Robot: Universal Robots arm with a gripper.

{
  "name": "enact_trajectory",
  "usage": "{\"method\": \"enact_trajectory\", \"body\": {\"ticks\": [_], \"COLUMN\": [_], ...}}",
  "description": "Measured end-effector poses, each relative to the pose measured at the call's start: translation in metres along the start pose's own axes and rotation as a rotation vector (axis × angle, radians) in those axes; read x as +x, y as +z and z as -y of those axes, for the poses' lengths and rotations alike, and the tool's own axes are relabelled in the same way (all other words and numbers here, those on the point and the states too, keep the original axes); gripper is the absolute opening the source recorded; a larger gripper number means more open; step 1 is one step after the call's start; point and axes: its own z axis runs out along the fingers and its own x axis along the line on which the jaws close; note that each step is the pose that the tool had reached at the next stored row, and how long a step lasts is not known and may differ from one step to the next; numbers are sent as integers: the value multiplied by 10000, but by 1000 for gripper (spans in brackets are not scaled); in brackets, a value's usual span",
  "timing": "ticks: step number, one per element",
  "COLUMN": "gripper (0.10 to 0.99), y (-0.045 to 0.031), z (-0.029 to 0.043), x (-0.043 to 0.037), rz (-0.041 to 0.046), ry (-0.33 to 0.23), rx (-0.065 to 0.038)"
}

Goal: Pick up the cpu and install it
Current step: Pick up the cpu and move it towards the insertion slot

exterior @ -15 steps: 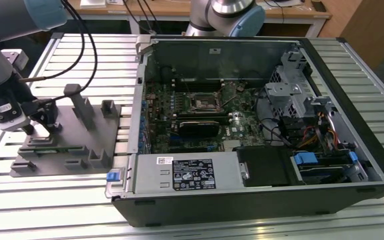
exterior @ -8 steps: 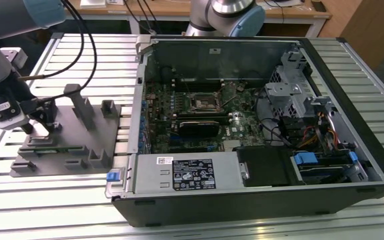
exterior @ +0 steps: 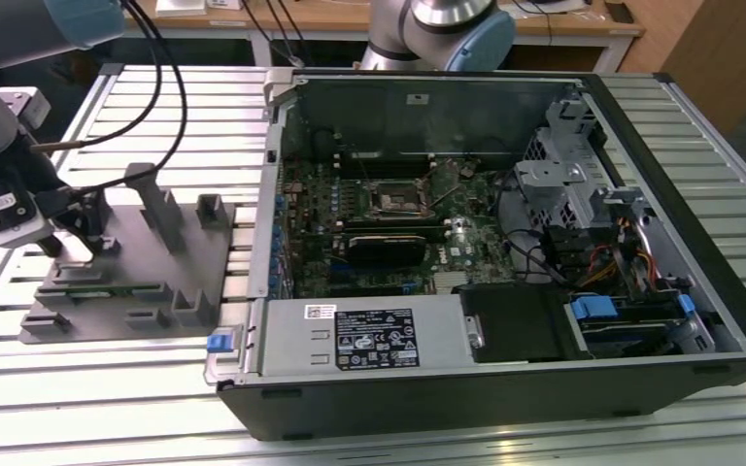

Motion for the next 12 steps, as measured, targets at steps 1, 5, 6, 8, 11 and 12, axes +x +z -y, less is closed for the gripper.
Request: {"method": "enact_trajectory", "body": {"ticks": [1,5,6,8,11,12], "gripper": [525,525,525,525,525,525], "y": [-6,-21,-23,-27,-35,-41], "z": [0,-1,-1,-1,-1,-1], "x": [0,0,0,-1,0,0], "rz": [0,2,1,0,-2,-3], "ry": [0,0,0,0,0,0], "rx": [0,-2,-2,-1,0,1]}}
